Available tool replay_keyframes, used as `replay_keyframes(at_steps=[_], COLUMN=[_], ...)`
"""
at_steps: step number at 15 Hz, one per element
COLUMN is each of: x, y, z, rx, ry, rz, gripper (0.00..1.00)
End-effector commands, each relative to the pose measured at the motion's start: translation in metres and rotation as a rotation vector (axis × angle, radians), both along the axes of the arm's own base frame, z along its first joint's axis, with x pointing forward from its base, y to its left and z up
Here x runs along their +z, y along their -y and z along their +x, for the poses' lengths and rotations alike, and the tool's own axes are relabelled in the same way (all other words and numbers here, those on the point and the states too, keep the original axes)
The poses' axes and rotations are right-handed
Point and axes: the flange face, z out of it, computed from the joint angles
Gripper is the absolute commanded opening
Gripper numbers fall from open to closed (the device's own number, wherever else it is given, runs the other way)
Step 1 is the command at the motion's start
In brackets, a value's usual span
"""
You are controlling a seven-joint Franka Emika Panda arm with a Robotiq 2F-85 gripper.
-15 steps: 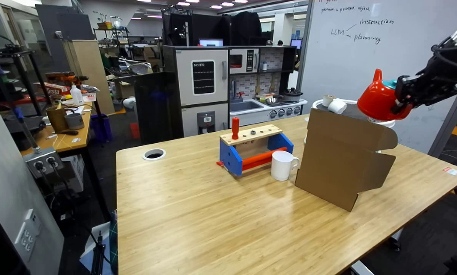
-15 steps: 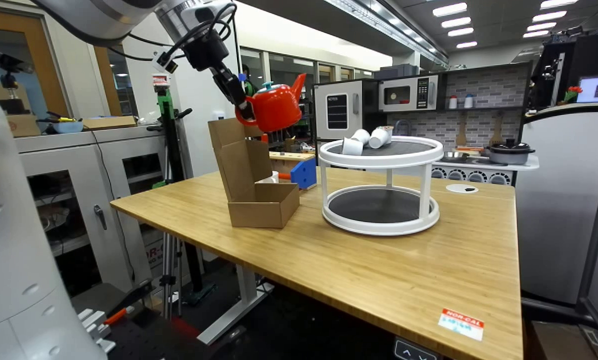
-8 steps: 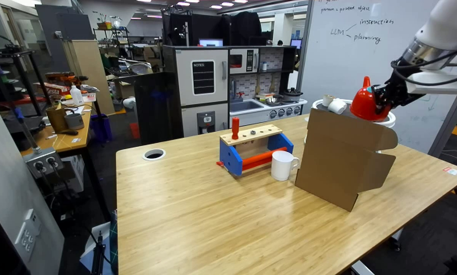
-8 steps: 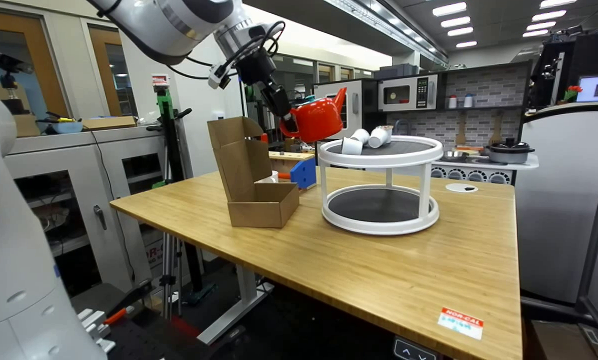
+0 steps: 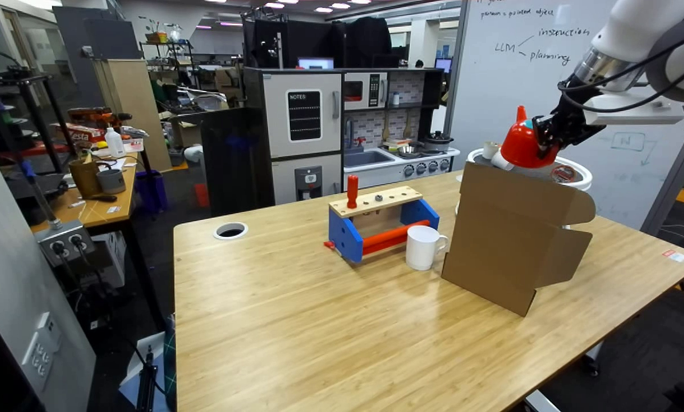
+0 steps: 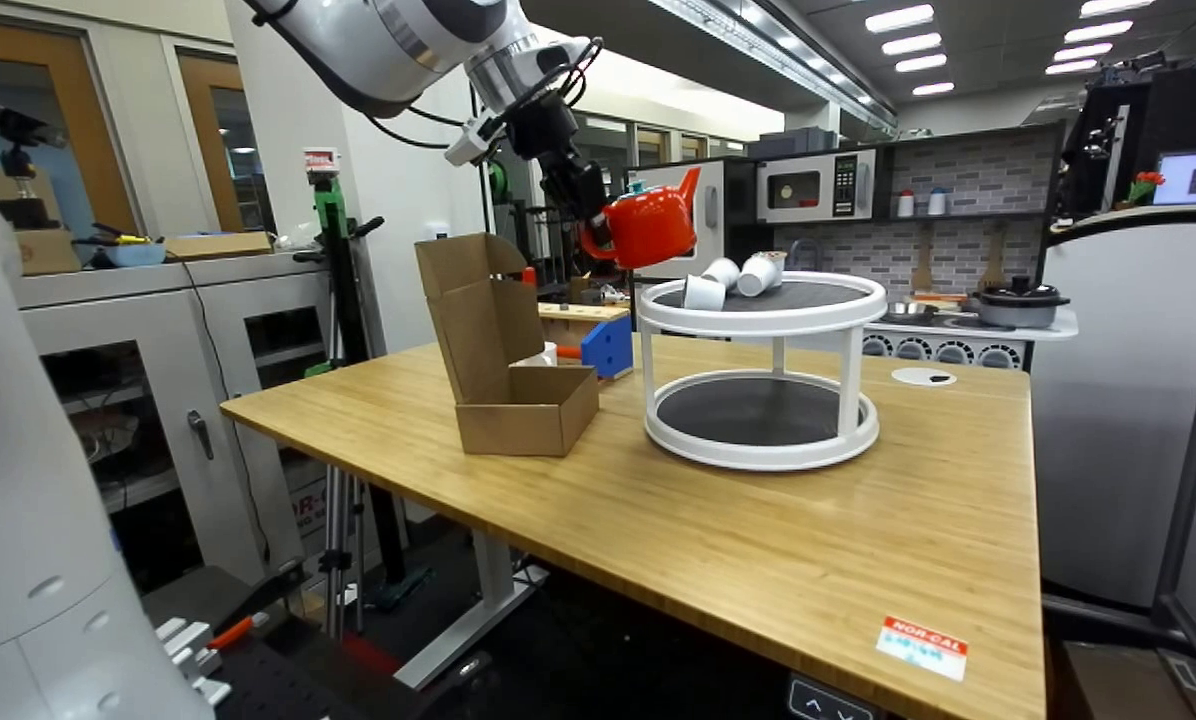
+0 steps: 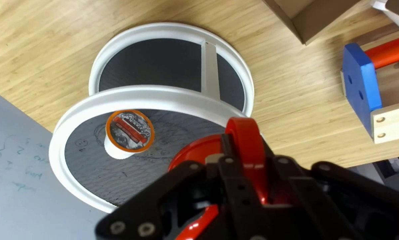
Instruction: Put the kettle on the top shelf of the stand
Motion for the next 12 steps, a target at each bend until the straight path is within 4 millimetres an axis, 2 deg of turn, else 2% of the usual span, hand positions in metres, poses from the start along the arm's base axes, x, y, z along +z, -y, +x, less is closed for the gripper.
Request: replay_keyframes(at_steps=[1, 5, 12], x=[0.012, 0.016, 0.003], y=[0.01, 0.019, 0.044], z=[0.012, 0.018, 0.039], rx=[-0.004, -0.025, -0.086], ry=[-0.001, 0.003, -0.022], rz=[-0.015, -0.036, -0.07], gripper=[0.04, 0.04, 0.04])
